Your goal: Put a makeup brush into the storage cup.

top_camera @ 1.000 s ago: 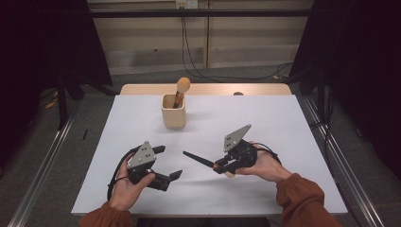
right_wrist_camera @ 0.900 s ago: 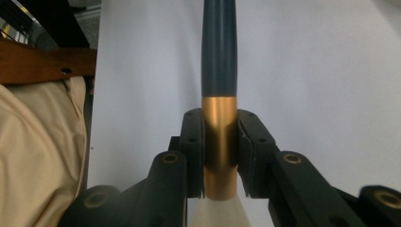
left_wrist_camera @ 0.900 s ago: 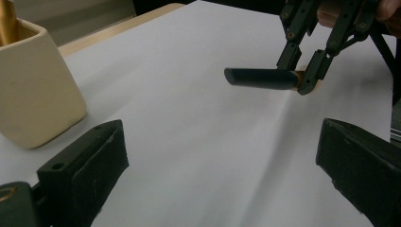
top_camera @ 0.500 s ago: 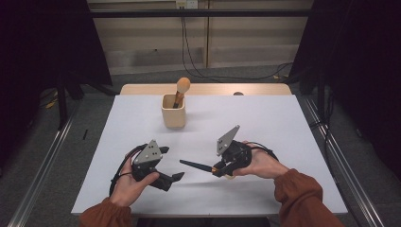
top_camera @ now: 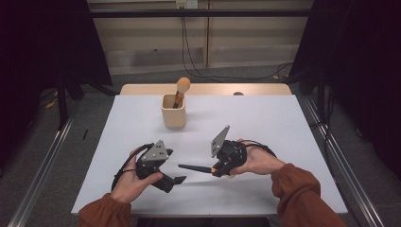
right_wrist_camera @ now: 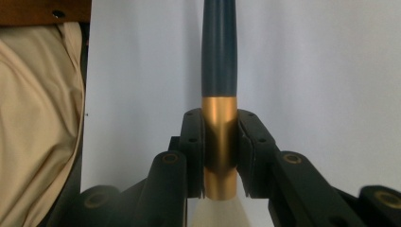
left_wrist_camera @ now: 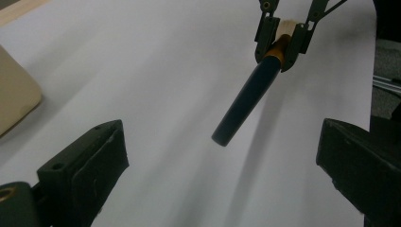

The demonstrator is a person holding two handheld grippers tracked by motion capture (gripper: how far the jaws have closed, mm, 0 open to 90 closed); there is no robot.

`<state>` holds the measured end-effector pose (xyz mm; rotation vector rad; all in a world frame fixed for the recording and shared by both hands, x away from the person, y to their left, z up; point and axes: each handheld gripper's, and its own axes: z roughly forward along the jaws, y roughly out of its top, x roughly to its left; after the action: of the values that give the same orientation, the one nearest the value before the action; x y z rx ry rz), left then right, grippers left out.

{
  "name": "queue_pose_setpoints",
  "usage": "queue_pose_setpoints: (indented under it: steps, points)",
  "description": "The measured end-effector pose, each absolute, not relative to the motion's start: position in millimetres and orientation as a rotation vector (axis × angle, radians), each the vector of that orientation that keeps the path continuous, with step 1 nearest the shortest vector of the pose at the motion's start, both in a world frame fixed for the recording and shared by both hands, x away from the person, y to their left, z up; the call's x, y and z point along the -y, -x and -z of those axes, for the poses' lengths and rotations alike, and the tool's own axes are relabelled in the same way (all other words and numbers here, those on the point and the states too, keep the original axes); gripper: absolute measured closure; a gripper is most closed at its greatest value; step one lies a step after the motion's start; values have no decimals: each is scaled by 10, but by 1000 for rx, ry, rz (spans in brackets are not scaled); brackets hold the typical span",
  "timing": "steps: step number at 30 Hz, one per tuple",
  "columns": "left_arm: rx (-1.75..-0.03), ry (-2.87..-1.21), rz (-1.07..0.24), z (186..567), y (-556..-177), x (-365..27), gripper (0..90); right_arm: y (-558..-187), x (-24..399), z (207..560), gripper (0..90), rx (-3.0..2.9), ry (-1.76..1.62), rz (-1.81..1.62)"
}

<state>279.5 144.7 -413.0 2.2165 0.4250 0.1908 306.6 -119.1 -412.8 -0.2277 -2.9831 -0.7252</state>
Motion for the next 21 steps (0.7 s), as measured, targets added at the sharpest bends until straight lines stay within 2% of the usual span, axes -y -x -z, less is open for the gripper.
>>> queue_pose_setpoints:
  steps: [21]
  points:
    - [-346,-2400,-118,4182,-2886,-1230,38,-3123,1047,4153,748,3014,152,529]
